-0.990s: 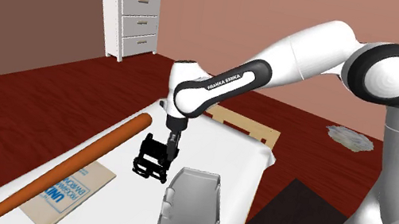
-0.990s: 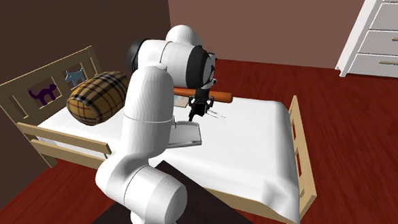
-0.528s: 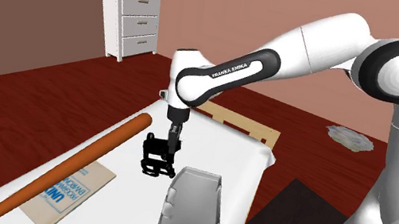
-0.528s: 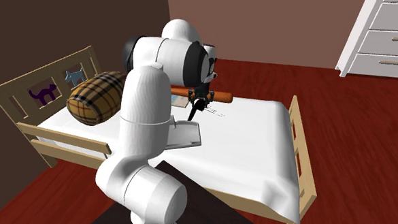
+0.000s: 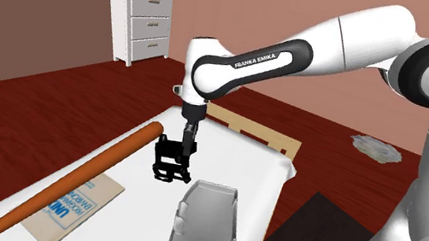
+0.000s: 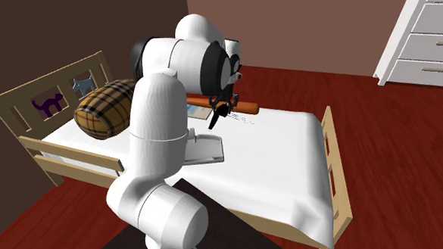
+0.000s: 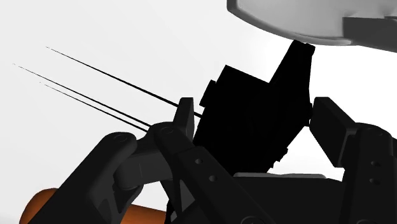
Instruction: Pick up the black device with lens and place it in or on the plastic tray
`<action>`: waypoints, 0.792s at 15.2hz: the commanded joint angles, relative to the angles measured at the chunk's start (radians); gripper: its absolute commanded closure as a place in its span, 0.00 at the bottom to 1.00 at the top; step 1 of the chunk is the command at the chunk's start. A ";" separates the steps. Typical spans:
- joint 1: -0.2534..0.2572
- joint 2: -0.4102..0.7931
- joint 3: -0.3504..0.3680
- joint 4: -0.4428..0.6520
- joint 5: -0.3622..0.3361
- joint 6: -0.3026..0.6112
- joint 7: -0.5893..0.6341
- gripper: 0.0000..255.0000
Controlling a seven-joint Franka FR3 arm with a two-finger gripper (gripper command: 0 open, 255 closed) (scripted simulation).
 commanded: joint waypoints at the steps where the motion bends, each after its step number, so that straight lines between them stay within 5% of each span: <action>1: -0.001 -0.010 0.001 0.017 0.001 -0.027 0.002 1.00; 12: -0.003 -0.057 0.004 0.101 0.007 -0.157 0.009 1.00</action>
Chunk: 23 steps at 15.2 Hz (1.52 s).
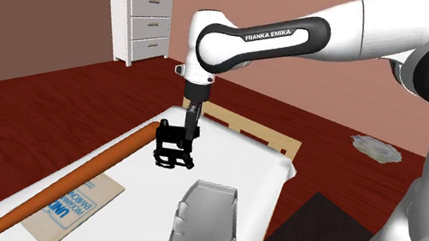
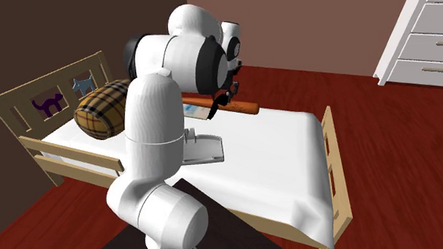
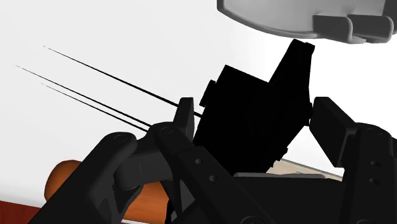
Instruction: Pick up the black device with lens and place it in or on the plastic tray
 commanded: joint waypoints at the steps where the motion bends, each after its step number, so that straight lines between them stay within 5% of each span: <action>1: 0.000 -0.004 0.000 0.022 0.000 -0.026 0.001 1.00; 4: -0.001 -0.011 0.001 0.046 0.001 -0.056 0.004 1.00; 13: 0.032 -0.330 0.045 -0.280 0.077 -0.035 0.061 1.00; 23: 0.098 -0.632 0.097 -0.509 0.174 -0.085 0.141 1.00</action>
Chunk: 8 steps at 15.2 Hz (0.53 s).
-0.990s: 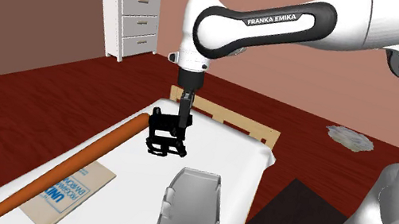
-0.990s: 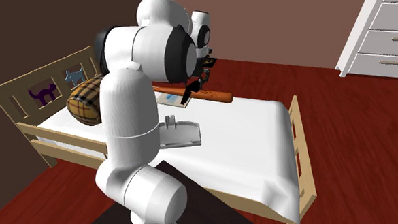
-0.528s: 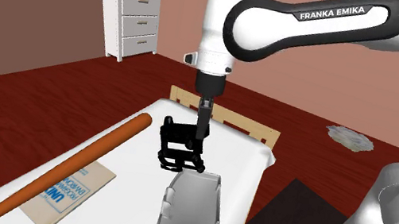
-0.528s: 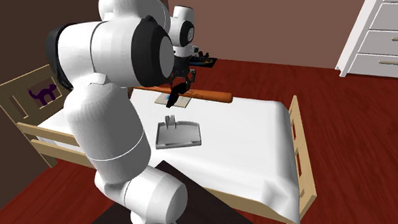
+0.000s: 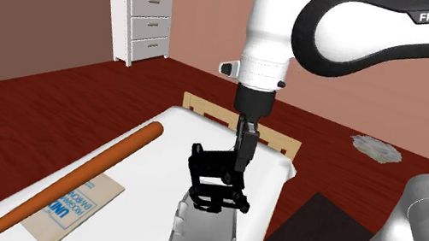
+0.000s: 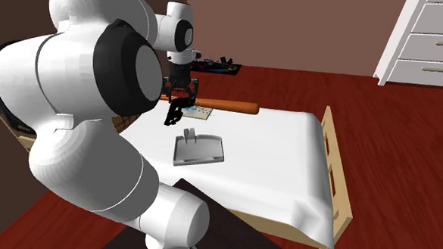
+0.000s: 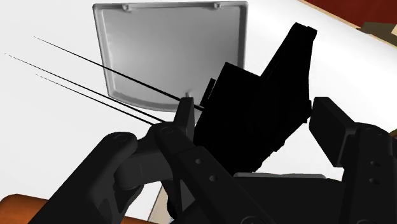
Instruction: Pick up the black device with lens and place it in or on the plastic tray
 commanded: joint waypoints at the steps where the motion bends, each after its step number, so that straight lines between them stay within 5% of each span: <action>1: 0.006 -0.021 0.004 -0.033 0.009 0.013 0.003 1.00; 8: 0.008 -0.002 0.014 -0.110 0.015 0.109 -0.007 1.00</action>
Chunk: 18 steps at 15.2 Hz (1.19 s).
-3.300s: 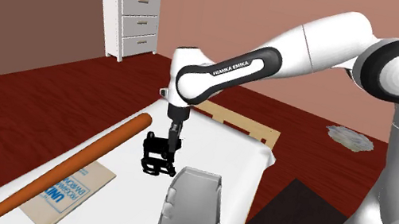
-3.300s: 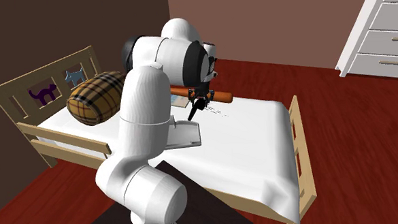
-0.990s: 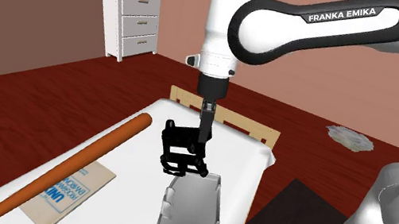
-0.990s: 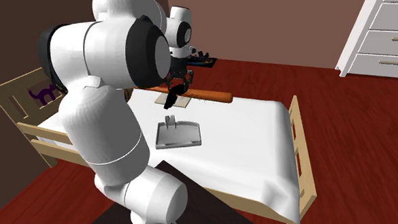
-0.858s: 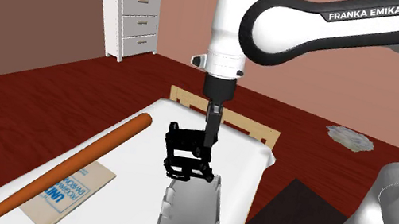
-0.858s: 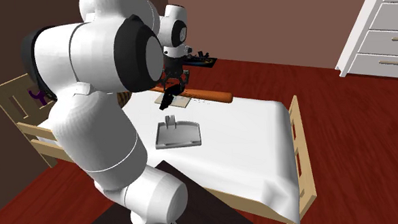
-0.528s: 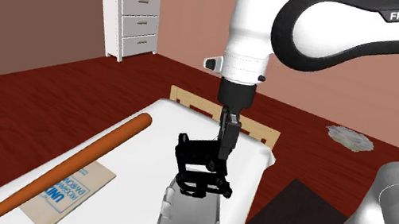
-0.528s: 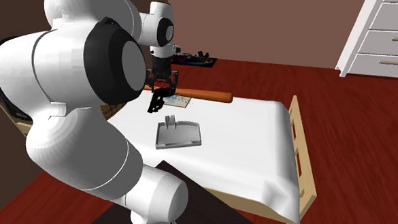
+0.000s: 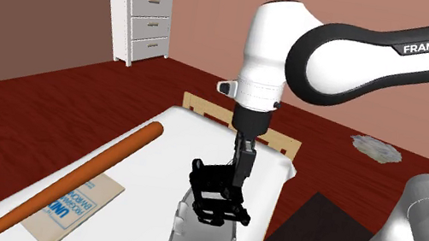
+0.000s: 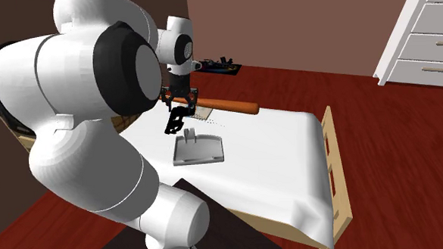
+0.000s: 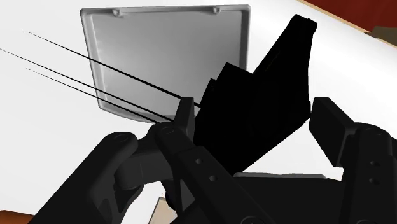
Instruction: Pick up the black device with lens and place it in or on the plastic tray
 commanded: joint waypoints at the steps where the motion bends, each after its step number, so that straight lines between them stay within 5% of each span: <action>1: 0.001 0.003 0.002 -0.024 0.002 0.028 -0.003 1.00; 18: 0.005 0.102 0.028 -0.163 0.008 0.264 -0.021 1.00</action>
